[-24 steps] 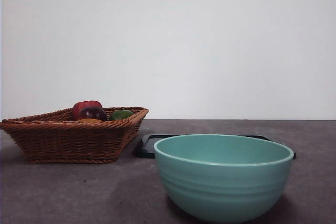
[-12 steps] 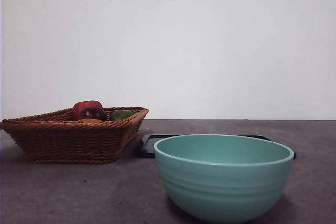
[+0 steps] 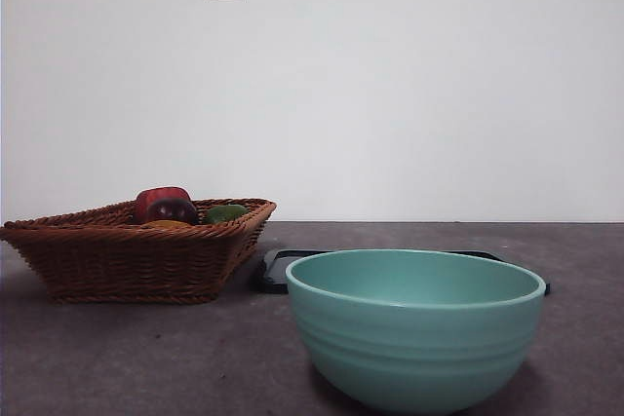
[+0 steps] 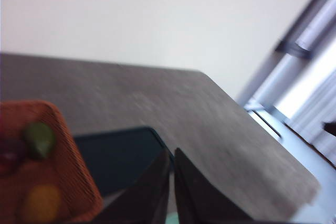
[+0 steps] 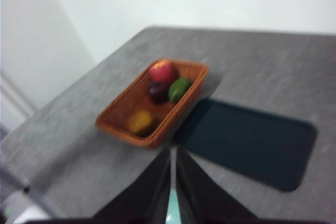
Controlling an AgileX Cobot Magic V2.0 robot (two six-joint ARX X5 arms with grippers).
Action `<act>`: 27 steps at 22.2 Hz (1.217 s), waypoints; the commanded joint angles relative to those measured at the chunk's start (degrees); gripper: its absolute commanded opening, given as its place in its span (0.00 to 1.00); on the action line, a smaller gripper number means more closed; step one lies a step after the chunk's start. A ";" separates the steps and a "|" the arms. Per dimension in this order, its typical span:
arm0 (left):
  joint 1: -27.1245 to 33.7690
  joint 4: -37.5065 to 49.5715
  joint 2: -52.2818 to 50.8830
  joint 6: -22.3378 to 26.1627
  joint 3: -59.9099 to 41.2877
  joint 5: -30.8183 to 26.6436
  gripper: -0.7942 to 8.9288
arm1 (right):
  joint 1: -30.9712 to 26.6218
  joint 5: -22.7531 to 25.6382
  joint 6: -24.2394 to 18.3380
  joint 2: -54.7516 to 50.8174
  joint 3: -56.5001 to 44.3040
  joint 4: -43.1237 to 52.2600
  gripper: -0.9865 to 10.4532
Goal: Pick up the wifruite, put it on the bowl, pick up the plate, put it on desk
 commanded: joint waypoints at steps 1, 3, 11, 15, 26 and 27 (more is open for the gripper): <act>-0.35 -2.78 1.18 3.23 1.20 2.47 0.10 | 0.98 -2.36 -3.19 1.51 0.92 -1.92 0.09; -0.46 -5.90 1.81 5.60 1.20 2.75 0.10 | 1.64 -2.36 -4.07 2.08 0.92 -2.60 0.09; -0.55 -12.98 2.05 9.64 1.20 2.80 0.12 | 2.47 -1.42 -6.69 2.80 0.92 -2.71 0.10; -0.55 -13.49 2.05 10.84 1.20 2.78 0.29 | 2.47 -0.42 -7.17 2.80 0.92 -2.73 0.10; -0.61 -13.00 2.05 11.69 1.20 2.78 0.70 | 2.45 -0.17 -6.78 2.80 0.92 -2.73 0.57; -0.61 -12.79 2.05 11.63 1.20 2.78 0.70 | 2.45 -0.17 -6.78 2.80 0.92 -2.73 0.57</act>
